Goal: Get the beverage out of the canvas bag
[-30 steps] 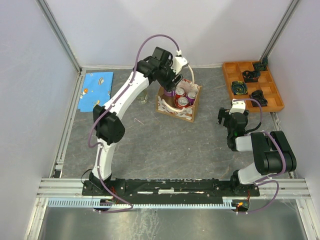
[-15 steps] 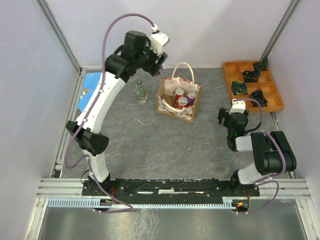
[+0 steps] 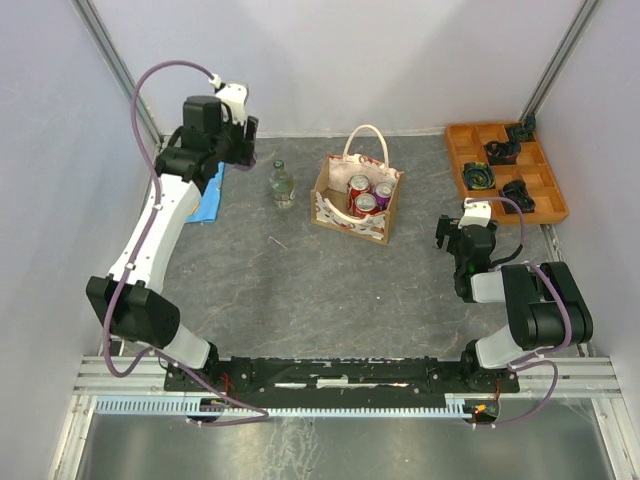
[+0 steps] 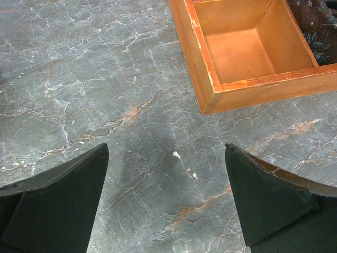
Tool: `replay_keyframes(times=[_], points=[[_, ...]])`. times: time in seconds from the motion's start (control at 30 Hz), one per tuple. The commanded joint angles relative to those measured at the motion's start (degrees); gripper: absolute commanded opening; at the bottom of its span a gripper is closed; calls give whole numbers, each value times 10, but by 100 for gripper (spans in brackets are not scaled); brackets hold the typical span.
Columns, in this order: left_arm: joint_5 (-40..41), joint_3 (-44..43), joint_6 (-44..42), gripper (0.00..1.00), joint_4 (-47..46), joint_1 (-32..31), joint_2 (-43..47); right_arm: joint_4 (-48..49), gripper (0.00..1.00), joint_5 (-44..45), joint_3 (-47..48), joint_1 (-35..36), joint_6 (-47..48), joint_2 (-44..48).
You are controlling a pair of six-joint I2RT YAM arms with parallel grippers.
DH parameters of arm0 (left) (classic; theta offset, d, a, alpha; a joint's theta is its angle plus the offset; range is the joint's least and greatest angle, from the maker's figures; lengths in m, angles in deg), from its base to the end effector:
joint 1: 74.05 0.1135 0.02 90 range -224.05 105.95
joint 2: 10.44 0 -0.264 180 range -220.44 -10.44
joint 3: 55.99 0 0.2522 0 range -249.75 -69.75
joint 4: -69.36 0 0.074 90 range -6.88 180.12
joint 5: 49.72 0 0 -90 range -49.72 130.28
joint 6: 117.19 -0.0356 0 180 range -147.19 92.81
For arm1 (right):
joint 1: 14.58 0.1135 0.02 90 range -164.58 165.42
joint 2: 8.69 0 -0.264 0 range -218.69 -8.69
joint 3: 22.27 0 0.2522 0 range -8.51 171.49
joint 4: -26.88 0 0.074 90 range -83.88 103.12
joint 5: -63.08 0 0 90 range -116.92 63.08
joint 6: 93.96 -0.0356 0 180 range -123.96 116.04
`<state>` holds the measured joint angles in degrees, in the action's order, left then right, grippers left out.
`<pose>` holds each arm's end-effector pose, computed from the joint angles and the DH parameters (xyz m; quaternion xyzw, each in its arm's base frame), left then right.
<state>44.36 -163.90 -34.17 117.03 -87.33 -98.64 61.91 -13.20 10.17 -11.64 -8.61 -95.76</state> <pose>0.3372 -0.0770 0.4111 0.1326 0.8463 0.0022 0.5159 0.2549 0.0046 0.1351 0.0809 0.8102 -0.0595 0.5775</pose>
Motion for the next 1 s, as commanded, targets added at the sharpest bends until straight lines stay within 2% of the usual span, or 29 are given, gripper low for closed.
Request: replay_keyframes(times=[0.0, 0.2, 0.5, 0.67, 0.97], points=[[0, 78, 79, 3, -142, -4, 43, 14, 99, -4, 18, -1, 2, 6], [13, 169, 133, 3, -218, 1, 27, 14, 99, -4, 18, -1, 2, 6], [68, 211, 160, 3, -270, 9, -6, 14, 99, -4, 18, -2, 2, 5], [76, 208, 162, 3, -273, 21, -51, 14, 99, -4, 18, -2, 2, 6], [69, 142, 166, 3, -234, 26, -151, 15, 99, -4, 18, -2, 1, 5]])
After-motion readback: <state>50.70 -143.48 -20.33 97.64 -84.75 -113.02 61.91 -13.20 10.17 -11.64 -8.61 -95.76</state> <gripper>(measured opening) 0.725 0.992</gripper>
